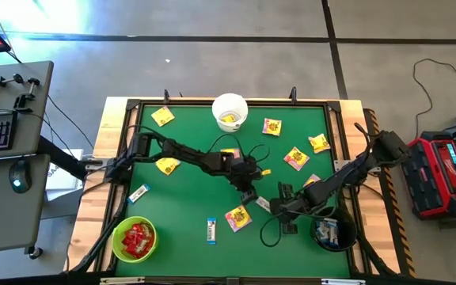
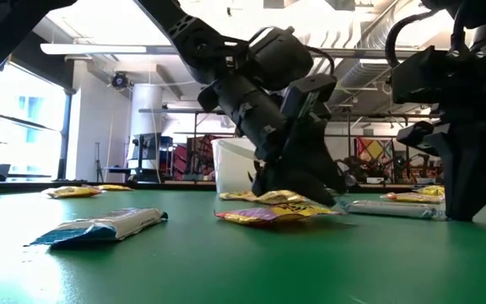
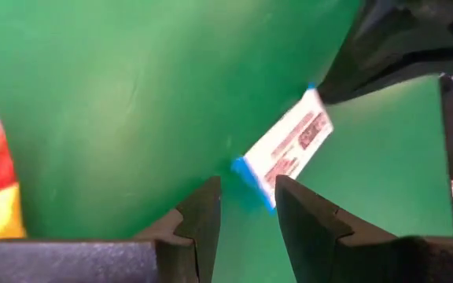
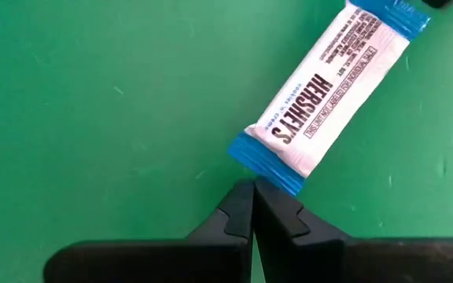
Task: Sort candy by brand, put in halloween buckets
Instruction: Put the white candy into the black bucket
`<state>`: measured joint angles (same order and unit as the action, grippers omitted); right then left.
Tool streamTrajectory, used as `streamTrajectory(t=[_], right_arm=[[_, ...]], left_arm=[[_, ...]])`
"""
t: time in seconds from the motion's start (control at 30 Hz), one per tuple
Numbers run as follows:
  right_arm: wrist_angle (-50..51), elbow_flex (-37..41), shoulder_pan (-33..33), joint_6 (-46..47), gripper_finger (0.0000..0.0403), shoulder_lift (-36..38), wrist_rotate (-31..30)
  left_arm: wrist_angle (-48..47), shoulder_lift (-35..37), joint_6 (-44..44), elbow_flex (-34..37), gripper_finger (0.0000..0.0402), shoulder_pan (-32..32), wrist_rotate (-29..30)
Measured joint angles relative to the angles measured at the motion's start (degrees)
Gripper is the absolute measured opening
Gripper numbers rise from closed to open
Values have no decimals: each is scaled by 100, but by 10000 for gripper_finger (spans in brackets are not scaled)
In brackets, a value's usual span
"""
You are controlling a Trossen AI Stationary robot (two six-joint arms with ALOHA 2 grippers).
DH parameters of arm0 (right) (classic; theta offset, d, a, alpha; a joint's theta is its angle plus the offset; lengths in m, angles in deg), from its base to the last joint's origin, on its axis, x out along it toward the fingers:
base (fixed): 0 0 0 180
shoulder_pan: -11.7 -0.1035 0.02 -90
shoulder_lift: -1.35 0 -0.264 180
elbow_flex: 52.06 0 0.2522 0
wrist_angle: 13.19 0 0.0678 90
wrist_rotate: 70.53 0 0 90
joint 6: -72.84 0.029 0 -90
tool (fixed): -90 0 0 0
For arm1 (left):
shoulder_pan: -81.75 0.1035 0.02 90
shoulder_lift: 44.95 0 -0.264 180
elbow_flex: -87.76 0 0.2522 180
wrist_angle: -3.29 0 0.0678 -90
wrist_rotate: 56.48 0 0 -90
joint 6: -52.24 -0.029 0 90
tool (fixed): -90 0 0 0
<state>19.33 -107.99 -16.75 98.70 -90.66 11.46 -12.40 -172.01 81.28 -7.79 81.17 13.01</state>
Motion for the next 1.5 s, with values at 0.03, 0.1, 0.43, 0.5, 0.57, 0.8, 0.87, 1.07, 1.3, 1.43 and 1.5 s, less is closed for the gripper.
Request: streamTrajectory(t=[0.03,0.1,0.43,0.5,0.57,0.8,0.87,1.07,1.3,1.43,1.5], right_arm=[[-4,0,0,-2,0,2,2],[-18,0,2,-34,0,1,8],[-64,0,78,-134,0,0,20],[-106,1,129,-219,0,0,50],[-182,4,186,-307,0,0,84],[-389,9,349,-431,0,-13,-50],[-389,9,383,-435,0,-13,-79],[-376,9,380,-427,0,-13,-100],[-293,2,334,-393,3,-6,-35],[84,-54,273,-181,30,39,39],[463,-152,243,53,55,80,81]], left_arm=[[-104,7,-7,-2,115,-2,9],[-162,7,-13,-2,115,-35,6],[-88,-15,75,-2,115,-59,-100],[-88,-15,74,-2,115,-59,-100],[-86,-16,74,-2,115,-59,-94],[-30,-61,-128,-4,110,-57,-103],[-64,-61,-237,-6,99,-55,-100],[-313,-55,-628,-15,36,10,-113],[-542,-12,-1093,-21,5,26,-142],[-771,142,-1380,-7,1,23,-36],[-860,272,-1484,6,1,11,109]])
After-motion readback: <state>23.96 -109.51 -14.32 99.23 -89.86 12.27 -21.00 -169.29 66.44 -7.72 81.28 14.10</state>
